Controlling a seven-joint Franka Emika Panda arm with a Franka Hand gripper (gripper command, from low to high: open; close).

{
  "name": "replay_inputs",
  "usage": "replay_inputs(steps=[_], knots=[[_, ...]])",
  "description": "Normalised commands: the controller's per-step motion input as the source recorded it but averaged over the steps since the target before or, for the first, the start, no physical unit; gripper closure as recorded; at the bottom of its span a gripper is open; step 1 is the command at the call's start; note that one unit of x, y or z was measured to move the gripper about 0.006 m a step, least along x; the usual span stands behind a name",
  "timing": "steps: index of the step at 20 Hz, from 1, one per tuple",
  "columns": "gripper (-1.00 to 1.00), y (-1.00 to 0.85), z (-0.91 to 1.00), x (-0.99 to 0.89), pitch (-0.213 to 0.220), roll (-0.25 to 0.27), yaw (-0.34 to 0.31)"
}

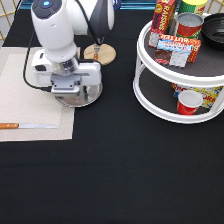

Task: Arrange plate and fork

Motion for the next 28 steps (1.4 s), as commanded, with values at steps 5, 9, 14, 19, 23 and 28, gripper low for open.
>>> replay_inputs(steps=[5, 9, 14, 19, 23, 28], knots=[[-1.00, -0.73, 0.04, 0.41, 0.000, 0.001, 0.024], [-1.00, -0.76, 0.02, 0.31, 0.000, 0.000, 0.061], [-1.00, -0.79, 0.02, 0.24, 0.000, 0.000, 0.047], [-1.00, -0.84, 0.00, 0.12, 0.000, 0.000, 0.043], [-1.00, -0.79, 0.00, 0.04, 0.000, 0.000, 0.078], [-1.00, -0.82, -0.01, -0.05, 0.000, 0.000, 0.090]])
